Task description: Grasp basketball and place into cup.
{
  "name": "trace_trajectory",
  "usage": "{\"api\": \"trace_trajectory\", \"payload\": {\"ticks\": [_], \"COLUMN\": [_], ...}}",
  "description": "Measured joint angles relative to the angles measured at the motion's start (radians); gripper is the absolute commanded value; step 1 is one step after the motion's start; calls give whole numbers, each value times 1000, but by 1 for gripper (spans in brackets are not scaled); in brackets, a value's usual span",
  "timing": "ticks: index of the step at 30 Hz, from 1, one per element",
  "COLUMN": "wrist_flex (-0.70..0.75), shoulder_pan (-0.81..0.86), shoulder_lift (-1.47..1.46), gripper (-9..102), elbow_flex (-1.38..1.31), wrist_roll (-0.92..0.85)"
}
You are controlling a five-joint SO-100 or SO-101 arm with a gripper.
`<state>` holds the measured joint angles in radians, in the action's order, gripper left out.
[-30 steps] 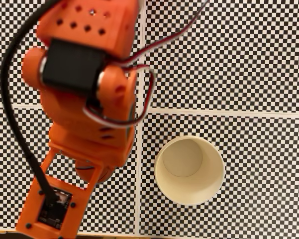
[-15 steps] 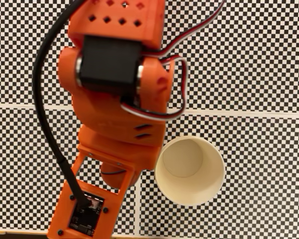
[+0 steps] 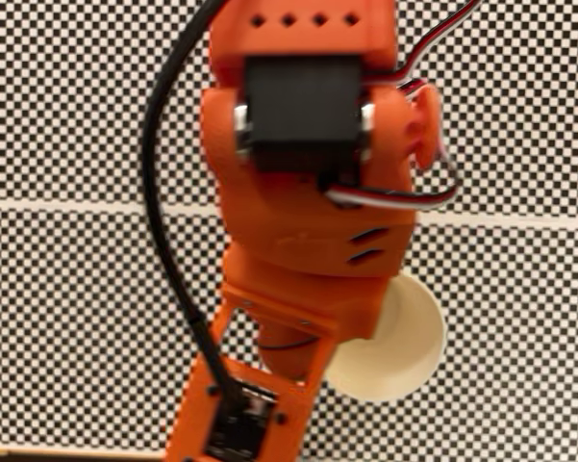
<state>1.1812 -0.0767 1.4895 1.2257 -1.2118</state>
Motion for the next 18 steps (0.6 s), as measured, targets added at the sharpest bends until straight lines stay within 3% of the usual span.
{"api": "trace_trajectory", "payload": {"ticks": [6,18], "wrist_flex": [0,-5], "shoulder_pan": [32,-32], "shoulder_lift": [15,15], "gripper": [0,0], "elbow_flex": [0,0], "wrist_roll": [-40,49]}}
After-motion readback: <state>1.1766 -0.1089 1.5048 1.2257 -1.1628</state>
